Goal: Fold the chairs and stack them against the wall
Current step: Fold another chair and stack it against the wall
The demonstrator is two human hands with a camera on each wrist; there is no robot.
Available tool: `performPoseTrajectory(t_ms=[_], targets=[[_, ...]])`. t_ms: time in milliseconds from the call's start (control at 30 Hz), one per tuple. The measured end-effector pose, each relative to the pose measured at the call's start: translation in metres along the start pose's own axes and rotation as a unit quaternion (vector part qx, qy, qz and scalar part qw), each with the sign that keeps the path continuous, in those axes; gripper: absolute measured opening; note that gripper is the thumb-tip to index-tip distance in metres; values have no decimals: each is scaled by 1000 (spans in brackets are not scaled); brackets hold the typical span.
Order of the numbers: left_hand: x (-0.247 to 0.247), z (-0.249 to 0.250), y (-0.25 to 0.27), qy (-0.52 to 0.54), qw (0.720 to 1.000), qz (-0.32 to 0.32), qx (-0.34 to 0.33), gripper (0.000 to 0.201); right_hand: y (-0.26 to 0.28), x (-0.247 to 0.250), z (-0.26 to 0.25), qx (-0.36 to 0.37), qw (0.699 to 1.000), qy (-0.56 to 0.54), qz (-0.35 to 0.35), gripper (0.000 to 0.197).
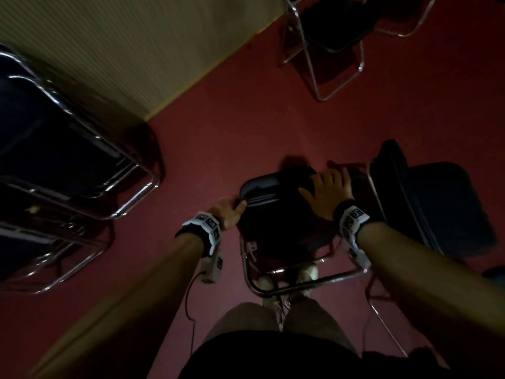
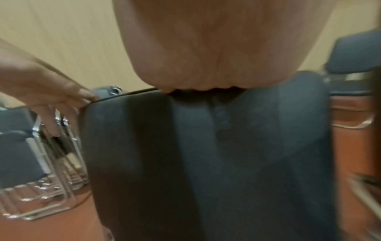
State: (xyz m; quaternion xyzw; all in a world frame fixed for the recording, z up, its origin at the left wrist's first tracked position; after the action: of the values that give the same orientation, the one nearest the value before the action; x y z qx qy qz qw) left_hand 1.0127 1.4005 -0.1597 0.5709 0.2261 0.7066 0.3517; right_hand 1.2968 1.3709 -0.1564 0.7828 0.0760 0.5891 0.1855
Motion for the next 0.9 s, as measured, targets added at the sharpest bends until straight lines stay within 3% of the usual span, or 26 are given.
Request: performPoseTrajectory(t_ms=[133, 300, 433, 600, 633, 700, 733, 800, 867, 900], targets=[[39, -14, -5, 6, 997, 36, 69, 59, -72, 13, -28, 47, 998, -8, -50, 93], [55, -21, -24, 45, 995, 59, 74, 57, -111, 17, -43, 56, 996, 13, -69, 91], [59, -42, -65, 145, 982, 88, 79, 51, -147, 16, -49, 38, 994, 43, -91, 92], [45, -82, -130, 333, 932, 52, 130, 95, -195, 9, -53, -1, 989, 68, -131, 96], [38, -101, -161, 342, 929, 28, 141, 94, -216, -2, -56, -11, 987, 72, -141, 95], [33, -114, -181, 314, 940, 11, 134, 72, -227, -1, -50, -45, 983, 65, -164, 93], [28, -137, -212, 307, 941, 6, 142, 62, -257, -12, -56, -60, 979, 64, -182, 93], [23, -155, -237, 280, 949, -2, 146, 58, -286, -12, -52, -97, 976, 62, -185, 93], [7, -191, -288, 286, 945, -8, 159, 59, -348, -39, -67, -108, 974, 72, -188, 92], [8, -186, -286, 294, 942, -21, 159, 59, -353, -35, -65, -109, 974, 80, -181, 92]])
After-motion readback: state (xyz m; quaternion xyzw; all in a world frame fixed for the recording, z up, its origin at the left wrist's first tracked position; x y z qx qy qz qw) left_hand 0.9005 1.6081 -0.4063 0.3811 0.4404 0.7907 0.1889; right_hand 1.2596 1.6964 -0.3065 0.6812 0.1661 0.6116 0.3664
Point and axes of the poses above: each hand's wrist, its own y-axis away from the middle knuckle, its own x-axis out of the back of the hand, z = x × y, the point moved 6 cm from there along -y, towards the middle knuckle, and after that the axes turned 14 degrees about -y, right-handed, at the moved point
